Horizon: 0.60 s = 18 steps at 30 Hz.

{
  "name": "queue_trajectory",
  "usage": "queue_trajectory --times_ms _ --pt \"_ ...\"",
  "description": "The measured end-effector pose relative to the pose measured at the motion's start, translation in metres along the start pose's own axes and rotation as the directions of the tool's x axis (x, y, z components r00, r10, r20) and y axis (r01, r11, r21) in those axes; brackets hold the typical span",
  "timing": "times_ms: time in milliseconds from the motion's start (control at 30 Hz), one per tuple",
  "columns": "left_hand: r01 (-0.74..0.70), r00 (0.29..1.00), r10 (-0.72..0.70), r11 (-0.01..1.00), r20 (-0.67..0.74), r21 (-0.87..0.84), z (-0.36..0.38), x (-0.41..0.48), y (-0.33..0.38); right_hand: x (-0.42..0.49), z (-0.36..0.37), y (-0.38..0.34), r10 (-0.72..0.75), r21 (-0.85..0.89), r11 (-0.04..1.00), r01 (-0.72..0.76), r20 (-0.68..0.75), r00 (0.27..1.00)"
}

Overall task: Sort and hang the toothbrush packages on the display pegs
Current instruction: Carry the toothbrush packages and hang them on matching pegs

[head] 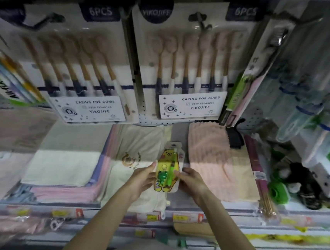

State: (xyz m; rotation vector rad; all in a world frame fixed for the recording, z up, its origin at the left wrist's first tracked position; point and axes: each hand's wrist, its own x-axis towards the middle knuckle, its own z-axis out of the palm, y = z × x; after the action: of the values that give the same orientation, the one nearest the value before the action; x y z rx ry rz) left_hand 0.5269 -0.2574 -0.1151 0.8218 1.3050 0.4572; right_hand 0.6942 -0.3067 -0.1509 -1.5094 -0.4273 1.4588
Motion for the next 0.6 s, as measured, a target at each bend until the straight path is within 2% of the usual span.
queue_trajectory --times_ms 67,133,233,367,467,600 --pt "0.067 0.996 -0.063 0.995 0.060 -0.070 -0.005 0.001 0.003 -0.002 0.005 0.000 -0.017 -0.004 1.000 0.017 0.040 0.999" --pt "0.082 0.991 -0.075 0.994 0.108 -0.066 -0.007 0.002 0.003 -0.006 0.010 0.003 -0.031 0.027 0.999 0.029 0.070 0.997" --pt "0.022 0.996 -0.022 1.000 0.086 0.007 -0.007 -0.001 0.002 -0.013 0.015 0.006 -0.057 0.060 0.997 0.052 0.080 0.995" --pt "-0.057 0.996 0.060 0.998 0.071 -0.042 -0.013 -0.014 0.000 -0.034 0.018 0.006 -0.088 0.086 0.993 0.077 0.132 0.987" --pt "-0.140 0.990 0.139 0.990 0.021 0.034 -0.013 -0.024 -0.002 -0.051 0.019 0.005 -0.123 0.084 0.990 0.112 0.140 0.982" --pt "-0.227 0.972 0.230 0.972 -0.052 0.058 -0.012 -0.039 -0.002 -0.068 0.021 -0.001 -0.170 -0.049 0.982 0.180 0.160 0.972"
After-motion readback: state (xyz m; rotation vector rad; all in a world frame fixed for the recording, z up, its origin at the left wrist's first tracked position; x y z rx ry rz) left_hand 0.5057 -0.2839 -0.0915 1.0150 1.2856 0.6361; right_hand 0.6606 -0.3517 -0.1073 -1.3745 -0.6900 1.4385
